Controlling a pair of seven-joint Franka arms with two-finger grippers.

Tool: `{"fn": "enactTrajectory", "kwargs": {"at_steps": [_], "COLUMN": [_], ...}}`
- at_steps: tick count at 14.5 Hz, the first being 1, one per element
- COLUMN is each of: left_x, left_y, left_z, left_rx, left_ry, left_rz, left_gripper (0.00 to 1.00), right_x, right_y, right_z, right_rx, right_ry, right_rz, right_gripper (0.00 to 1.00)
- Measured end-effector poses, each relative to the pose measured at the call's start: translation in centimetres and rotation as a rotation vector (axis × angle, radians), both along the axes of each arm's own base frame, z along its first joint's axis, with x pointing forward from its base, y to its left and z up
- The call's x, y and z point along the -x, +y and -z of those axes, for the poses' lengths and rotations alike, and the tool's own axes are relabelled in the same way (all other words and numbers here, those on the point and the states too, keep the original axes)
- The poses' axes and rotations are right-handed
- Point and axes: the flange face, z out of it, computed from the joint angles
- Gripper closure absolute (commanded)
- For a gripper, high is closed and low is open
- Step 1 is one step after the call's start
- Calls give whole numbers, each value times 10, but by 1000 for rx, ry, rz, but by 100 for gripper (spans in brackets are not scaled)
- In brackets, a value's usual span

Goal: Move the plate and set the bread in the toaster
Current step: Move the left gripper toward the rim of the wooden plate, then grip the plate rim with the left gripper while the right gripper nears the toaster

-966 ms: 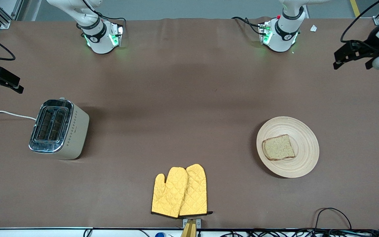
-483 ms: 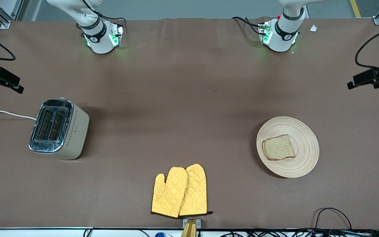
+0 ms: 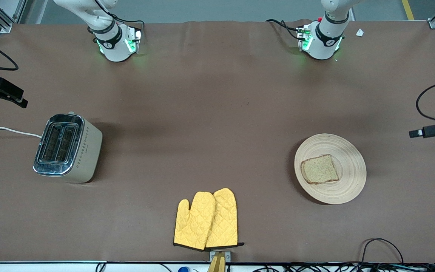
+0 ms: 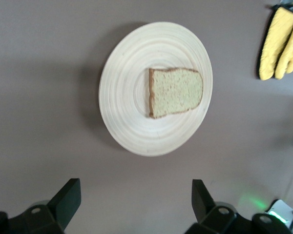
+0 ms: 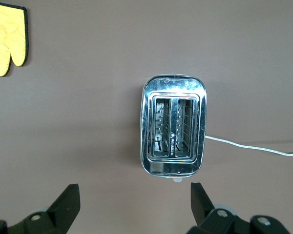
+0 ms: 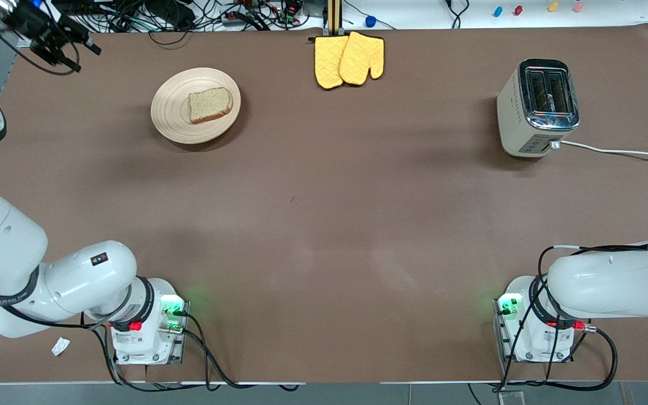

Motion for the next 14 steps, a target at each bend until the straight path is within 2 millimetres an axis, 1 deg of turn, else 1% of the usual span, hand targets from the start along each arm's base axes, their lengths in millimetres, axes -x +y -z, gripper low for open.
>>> {"fn": "enactTrajectory", "kwargs": {"at_steps": [1, 3, 5, 7, 9, 11, 12, 14], "left_x": [-2, -4, -5, -5, -5, -5, -5, -5], "left_y": [13, 25, 28, 26, 25, 24, 24, 25], "left_z": [27, 74, 114, 148, 176, 196, 204, 216], "left_rx": [43, 134, 231, 296, 333, 355, 356, 346], "left_ry": [-26, -62, -102, -132, -163, -182, -188, -195], "left_rz": [2, 0, 12, 24, 36, 39, 33, 21], "left_gripper": [0, 3, 5, 8, 10, 10, 11, 12], "right_x": [0, 0, -1, -4, -7, -11, -15, -23], "right_y": [0, 0, 0, 0, 2, 9, 14, 22], "right_z": [0, 1, 2, 4, 8, 15, 20, 39], "right_rx": [0, 0, 0, -2, -9, -32, -64, -142], "right_ry": [0, 1, 0, -11, -15, -12, -10, 1], "right_rz": [0, 0, 0, 0, -3, -11, -14, -9], "right_gripper": [0, 0, 0, 0, 0, 0, 0, 0]}}
